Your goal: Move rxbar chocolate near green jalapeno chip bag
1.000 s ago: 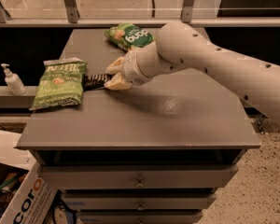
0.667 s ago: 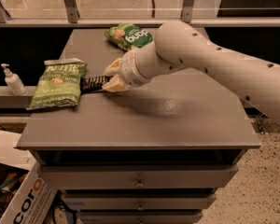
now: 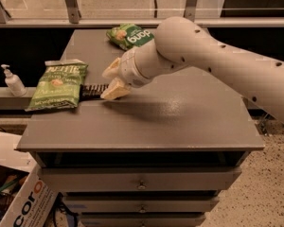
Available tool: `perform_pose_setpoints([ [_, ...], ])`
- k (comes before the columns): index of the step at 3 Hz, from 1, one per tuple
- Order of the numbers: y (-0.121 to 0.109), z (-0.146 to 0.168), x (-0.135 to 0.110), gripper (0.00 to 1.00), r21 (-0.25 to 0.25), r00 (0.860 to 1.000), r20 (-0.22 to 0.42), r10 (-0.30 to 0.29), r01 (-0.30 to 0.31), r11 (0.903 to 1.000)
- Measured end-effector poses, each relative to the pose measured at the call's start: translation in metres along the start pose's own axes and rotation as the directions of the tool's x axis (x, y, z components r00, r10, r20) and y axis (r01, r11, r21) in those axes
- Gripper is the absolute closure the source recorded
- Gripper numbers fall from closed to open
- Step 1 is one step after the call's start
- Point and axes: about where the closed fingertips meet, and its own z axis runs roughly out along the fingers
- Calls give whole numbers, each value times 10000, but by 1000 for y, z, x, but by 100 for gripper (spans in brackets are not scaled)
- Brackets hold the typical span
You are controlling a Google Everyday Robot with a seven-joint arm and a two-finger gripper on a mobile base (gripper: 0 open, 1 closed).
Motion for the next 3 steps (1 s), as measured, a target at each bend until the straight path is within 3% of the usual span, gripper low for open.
perform_pose_setpoints([
  [1,5,-1,-4,0,-52,10000,-26,54,-54,10000],
  [2,5,-1,-4,0,-51,10000,-25,59,-59,10000],
  [3,-1,-27,14,0,472,9968,315,734,-748,9961],
])
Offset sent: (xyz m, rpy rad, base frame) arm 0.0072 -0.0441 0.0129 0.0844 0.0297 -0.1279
